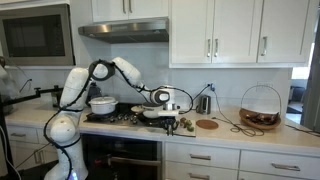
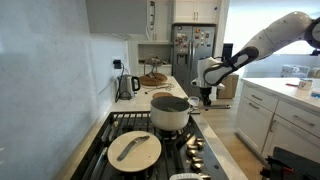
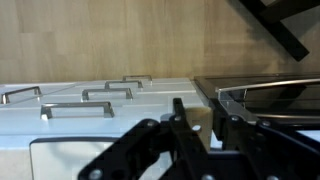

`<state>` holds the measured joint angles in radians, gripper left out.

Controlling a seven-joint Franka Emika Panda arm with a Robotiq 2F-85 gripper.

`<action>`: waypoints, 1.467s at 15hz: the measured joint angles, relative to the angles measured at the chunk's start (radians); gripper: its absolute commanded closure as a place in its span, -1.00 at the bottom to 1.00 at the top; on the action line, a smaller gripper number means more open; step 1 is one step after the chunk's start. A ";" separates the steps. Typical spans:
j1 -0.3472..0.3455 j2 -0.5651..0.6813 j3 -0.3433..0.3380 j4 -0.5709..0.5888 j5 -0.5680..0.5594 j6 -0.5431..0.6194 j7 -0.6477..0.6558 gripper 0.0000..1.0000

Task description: Remove the lid from the pot and use the spatula to stir the contents inside.

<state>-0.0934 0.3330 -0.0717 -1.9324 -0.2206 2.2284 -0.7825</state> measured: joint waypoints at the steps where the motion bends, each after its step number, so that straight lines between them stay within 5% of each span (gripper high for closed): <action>1: 0.000 0.006 0.003 0.005 0.000 -0.004 0.000 0.85; 2: 0.000 0.011 0.006 0.010 0.000 -0.009 0.000 0.85; 3: 0.000 0.014 0.008 0.014 0.000 -0.014 0.000 -0.11; 10: 0.000 0.018 0.012 0.030 -0.001 -0.036 0.000 -0.98; 22: 0.001 -0.102 0.012 0.012 -0.062 -0.224 0.001 -1.00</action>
<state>-0.0926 0.2306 -0.0599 -1.9200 -0.2826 2.0045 -0.7816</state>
